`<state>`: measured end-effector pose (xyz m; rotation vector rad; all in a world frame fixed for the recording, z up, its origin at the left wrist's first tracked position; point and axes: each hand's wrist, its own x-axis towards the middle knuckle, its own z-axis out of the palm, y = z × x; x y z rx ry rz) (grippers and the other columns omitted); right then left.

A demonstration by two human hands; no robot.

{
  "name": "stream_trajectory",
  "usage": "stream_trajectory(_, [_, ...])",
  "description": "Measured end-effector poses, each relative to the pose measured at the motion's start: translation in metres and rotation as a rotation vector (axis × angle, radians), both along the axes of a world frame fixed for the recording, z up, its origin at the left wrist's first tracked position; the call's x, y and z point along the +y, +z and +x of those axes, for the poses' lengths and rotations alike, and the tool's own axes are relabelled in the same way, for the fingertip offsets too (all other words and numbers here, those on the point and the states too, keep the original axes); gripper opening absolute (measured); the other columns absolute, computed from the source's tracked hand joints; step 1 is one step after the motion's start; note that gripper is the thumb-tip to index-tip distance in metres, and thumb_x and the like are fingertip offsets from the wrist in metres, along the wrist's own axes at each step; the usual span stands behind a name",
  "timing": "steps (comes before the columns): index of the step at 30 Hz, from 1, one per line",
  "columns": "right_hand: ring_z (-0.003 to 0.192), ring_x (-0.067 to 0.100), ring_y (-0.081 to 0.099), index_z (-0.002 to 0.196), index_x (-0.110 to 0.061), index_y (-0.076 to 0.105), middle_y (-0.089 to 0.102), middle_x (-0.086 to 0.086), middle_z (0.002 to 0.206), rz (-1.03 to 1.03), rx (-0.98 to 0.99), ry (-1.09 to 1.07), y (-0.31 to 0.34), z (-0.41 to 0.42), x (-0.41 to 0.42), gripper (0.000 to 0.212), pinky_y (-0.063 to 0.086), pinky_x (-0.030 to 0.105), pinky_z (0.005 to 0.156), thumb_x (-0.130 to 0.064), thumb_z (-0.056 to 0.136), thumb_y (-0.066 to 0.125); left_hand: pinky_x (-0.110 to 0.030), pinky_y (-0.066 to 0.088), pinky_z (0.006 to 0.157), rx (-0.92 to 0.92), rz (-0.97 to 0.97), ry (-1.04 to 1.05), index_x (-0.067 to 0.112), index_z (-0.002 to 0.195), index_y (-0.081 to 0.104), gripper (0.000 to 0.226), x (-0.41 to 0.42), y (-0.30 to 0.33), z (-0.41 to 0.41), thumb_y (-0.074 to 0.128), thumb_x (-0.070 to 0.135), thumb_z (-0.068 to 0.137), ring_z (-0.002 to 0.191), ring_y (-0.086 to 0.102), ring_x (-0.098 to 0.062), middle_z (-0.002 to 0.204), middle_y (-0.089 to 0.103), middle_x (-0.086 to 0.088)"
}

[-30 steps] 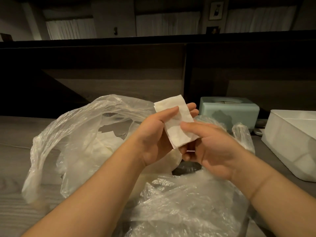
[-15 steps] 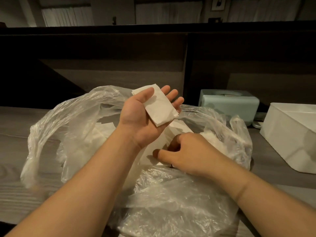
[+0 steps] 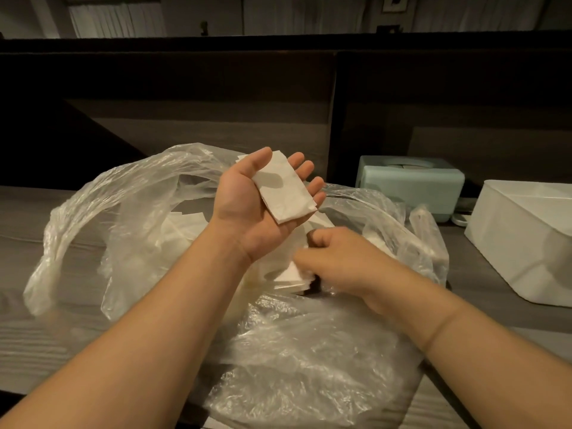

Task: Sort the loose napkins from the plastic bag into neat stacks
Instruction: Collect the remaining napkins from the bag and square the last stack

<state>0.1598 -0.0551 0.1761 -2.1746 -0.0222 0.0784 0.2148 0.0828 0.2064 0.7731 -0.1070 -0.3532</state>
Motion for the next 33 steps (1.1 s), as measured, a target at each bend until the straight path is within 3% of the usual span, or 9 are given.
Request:
stream_trajectory(4, [0.055, 0.017, 0.061, 0.085, -0.008, 0.059, 0.065, 0.001, 0.065, 0.2, -0.033, -0.154, 0.01, 0.008, -0.019, 0.003, 0.044, 0.03, 0.055, -0.011, 0.084, 0.059, -0.051, 0.053, 0.1, 0.01, -0.039, 0.004, 0.005, 0.13, 0.065, 0.049, 0.001, 0.001, 0.0, 0.051, 0.039, 0.099, 0.104, 0.071, -0.036, 0.115, 0.074, -0.015])
stream_trajectory(9, [0.054, 0.022, 0.064, 0.107, -0.023, 0.049, 0.068, 0.013, 0.081, 0.359, -0.072, -0.212, 0.017, 0.01, -0.033, 0.025, 0.05, 0.033, 0.05, -0.005, 0.092, 0.057, -0.053, 0.052, 0.102, 0.018, -0.05, 0.011, 0.003, 0.127, 0.065, 0.047, 0.0, -0.001, -0.001, 0.05, 0.039, 0.101, 0.106, 0.072, -0.038, 0.116, 0.074, -0.017])
stream_trajectory(13, [0.065, 0.014, 0.072, 0.098, -0.023, 0.071, 0.074, 0.006, 0.097, 0.14, -0.123, -0.065, 0.019, 0.006, -0.035, 0.03, 0.057, 0.024, 0.059, 0.0, 0.094, 0.051, -0.054, 0.05, 0.106, 0.035, -0.068, 0.012, 0.002, 0.131, 0.062, 0.049, 0.001, -0.001, -0.001, 0.049, 0.039, 0.102, 0.114, 0.069, -0.04, 0.123, 0.072, -0.019])
stream_trajectory(16, [0.068, -0.002, 0.069, 0.114, -0.023, 0.07, 0.072, -0.005, 0.098, 0.02, -0.119, 0.091, 0.016, 0.003, -0.037, 0.045, 0.051, 0.013, 0.056, 0.01, 0.093, 0.049, -0.054, 0.05, 0.105, 0.045, -0.072, 0.013, 0.001, 0.133, 0.06, 0.051, 0.001, -0.001, -0.001, 0.05, 0.04, 0.101, 0.115, 0.068, -0.041, 0.125, 0.071, -0.02])
stream_trajectory(19, [0.085, 0.0, 0.062, 0.116, -0.039, 0.067, 0.064, -0.019, 0.103, -0.341, -0.341, 0.154, 0.008, 0.009, -0.041, 0.04, 0.053, 0.018, 0.072, -0.01, 0.089, 0.072, -0.052, 0.053, 0.101, 0.051, -0.062, 0.019, 0.002, 0.132, 0.06, 0.051, 0.001, 0.0, -0.001, 0.05, 0.041, 0.101, 0.113, 0.069, -0.039, 0.123, 0.072, -0.019])
stream_trajectory(23, [0.093, 0.003, 0.049, 0.092, -0.04, 0.07, 0.05, -0.016, 0.098, -0.349, -0.528, 0.13, 0.004, 0.012, -0.043, 0.009, 0.039, 0.016, 0.077, -0.037, 0.086, 0.077, -0.049, 0.053, 0.097, 0.063, -0.033, 0.012, 0.003, 0.132, 0.062, 0.052, 0.002, 0.0, -0.001, 0.048, 0.043, 0.102, 0.112, 0.068, -0.036, 0.123, 0.072, -0.017])
stream_trajectory(27, [0.081, 0.001, 0.053, 0.084, -0.024, 0.07, 0.056, -0.002, 0.091, 0.122, -0.57, 0.172, 0.017, 0.004, -0.048, 0.007, 0.045, 0.016, 0.074, -0.03, 0.085, 0.073, -0.047, 0.055, 0.096, 0.039, 0.017, -0.005, 0.004, 0.132, 0.064, 0.051, 0.001, 0.001, 0.0, 0.047, 0.043, 0.103, 0.104, 0.071, -0.033, 0.122, 0.073, -0.016])
stream_trajectory(30, [0.087, 0.028, 0.062, 0.092, -0.011, 0.072, 0.067, 0.018, 0.096, 0.482, -0.463, 0.231, 0.024, 0.001, -0.054, 0.024, 0.05, 0.043, 0.079, -0.032, 0.079, 0.071, -0.047, 0.054, 0.101, -0.004, 0.126, -0.075, 0.005, 0.134, 0.064, 0.051, -0.003, 0.0, -0.002, 0.048, 0.042, 0.103, 0.109, 0.069, -0.031, 0.123, 0.072, -0.013])
stream_trajectory(33, [0.09, 0.031, 0.06, 0.095, -0.008, 0.074, 0.067, 0.013, 0.092, 0.588, -0.423, 0.171, 0.028, 0.001, -0.055, 0.025, 0.047, 0.055, 0.086, -0.028, 0.083, 0.066, -0.05, 0.046, 0.111, -0.067, 0.262, -0.204, 0.01, 0.142, 0.06, 0.056, -0.008, -0.005, -0.004, 0.048, 0.046, 0.102, 0.123, 0.063, -0.034, 0.135, 0.066, -0.014])
